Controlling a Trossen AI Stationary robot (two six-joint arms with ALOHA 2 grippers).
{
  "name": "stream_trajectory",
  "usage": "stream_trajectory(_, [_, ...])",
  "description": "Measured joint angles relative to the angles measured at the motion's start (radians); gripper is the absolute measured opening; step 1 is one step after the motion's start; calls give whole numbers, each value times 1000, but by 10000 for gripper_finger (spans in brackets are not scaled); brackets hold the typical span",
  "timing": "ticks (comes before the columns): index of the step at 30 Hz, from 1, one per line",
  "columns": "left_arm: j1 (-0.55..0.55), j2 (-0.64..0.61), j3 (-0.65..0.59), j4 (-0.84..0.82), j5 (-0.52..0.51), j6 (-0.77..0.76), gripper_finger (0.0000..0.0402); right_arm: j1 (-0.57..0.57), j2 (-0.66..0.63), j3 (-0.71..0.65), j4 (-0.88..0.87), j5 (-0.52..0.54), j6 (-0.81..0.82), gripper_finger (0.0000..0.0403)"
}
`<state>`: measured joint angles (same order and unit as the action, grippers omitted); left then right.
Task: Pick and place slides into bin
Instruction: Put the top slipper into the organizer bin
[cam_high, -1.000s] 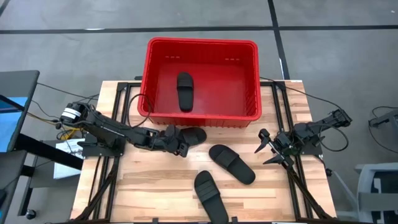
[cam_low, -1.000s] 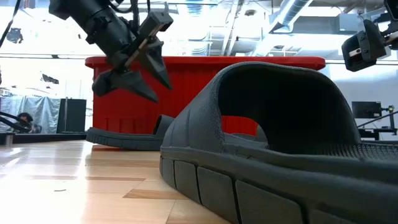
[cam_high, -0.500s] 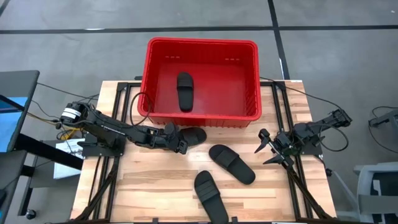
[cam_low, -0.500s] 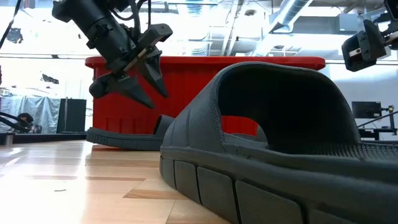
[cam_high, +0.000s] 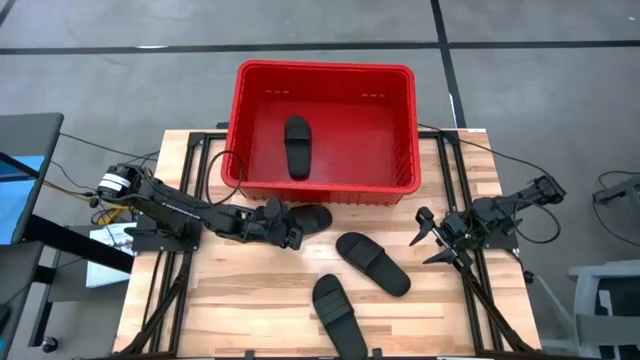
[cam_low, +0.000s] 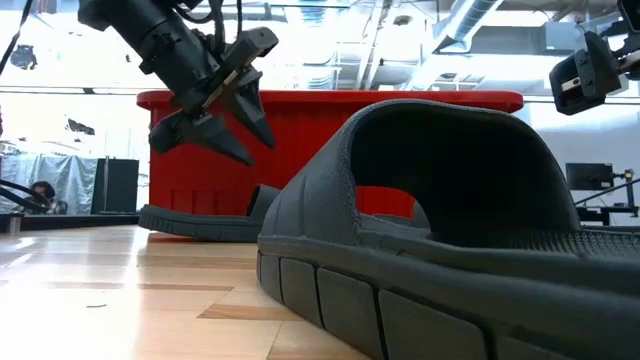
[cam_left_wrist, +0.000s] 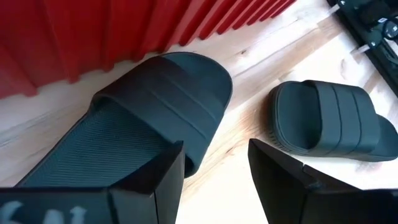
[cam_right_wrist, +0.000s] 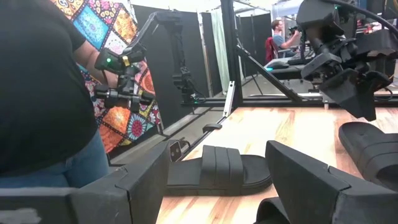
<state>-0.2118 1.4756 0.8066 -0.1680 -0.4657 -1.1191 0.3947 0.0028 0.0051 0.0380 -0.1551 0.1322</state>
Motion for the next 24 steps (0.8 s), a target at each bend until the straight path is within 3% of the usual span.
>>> stream_trajectory(11, [-60, 134, 5, 163, -8, -19, 169, 0, 4, 0, 1, 0, 0, 260])
stream_trajectory(17, [-55, 136, 11, 149, -42, -25, 169, 0, 11, 0, 0, 0, 0, 260])
stream_trajectory(24, [-55, 135, 11, 90, -5, -34, 169, 0, 11, 0, 0, 0, 0, 260])
